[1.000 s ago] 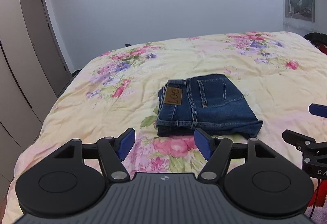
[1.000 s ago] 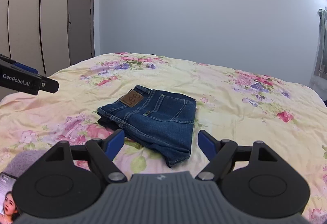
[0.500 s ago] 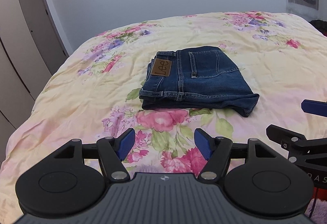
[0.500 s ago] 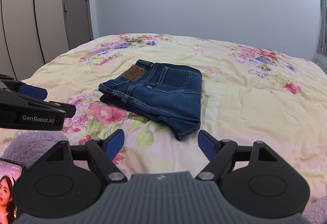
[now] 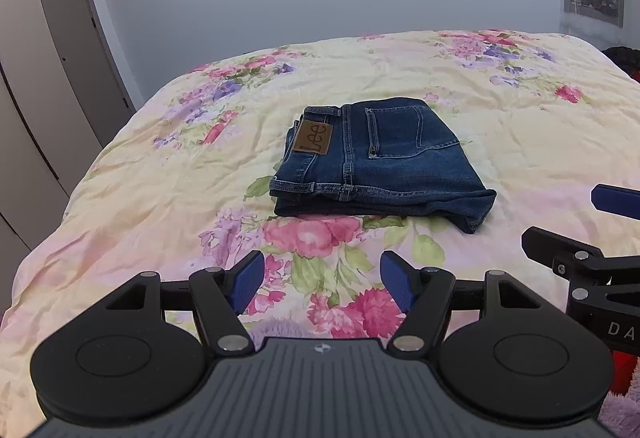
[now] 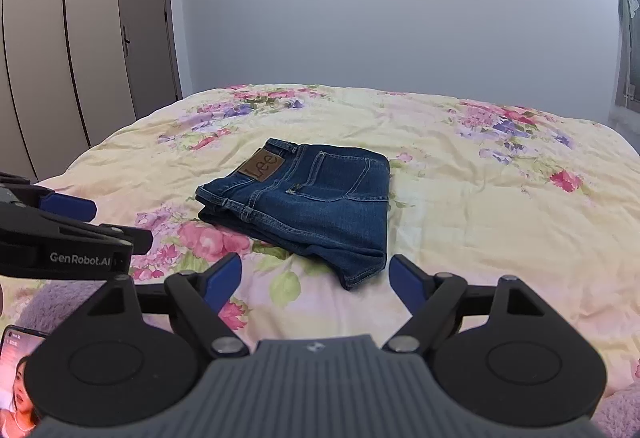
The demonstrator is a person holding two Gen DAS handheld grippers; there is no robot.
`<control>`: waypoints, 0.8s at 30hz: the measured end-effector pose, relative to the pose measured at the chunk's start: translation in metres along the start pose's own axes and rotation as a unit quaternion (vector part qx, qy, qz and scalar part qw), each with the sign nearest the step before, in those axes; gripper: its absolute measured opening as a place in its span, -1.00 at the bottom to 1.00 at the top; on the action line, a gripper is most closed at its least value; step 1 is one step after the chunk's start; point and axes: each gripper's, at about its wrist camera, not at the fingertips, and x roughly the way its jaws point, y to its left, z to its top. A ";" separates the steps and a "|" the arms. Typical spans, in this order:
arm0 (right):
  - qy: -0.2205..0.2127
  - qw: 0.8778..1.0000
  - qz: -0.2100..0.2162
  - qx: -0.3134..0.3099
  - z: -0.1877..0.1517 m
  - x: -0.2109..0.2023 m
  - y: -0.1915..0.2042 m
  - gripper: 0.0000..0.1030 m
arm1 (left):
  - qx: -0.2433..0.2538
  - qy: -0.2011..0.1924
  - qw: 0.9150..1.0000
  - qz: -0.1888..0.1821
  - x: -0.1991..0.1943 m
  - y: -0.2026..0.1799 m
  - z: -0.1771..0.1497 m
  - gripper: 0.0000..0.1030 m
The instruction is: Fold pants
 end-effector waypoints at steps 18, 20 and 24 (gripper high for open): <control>0.003 1.000 -0.002 0.002 -0.002 -0.002 -0.001 0.49 | 0.002 -0.002 1.000 -0.004 -0.003 -0.003 -0.001 0.51; 0.003 1.000 -0.001 0.001 -0.002 -0.002 -0.001 0.49 | 0.002 -0.002 1.000 -0.005 -0.003 -0.003 -0.001 0.51; 0.003 1.000 0.001 -0.003 -0.003 -0.003 0.001 0.49 | 0.003 -0.002 1.000 -0.004 -0.003 -0.003 -0.001 0.51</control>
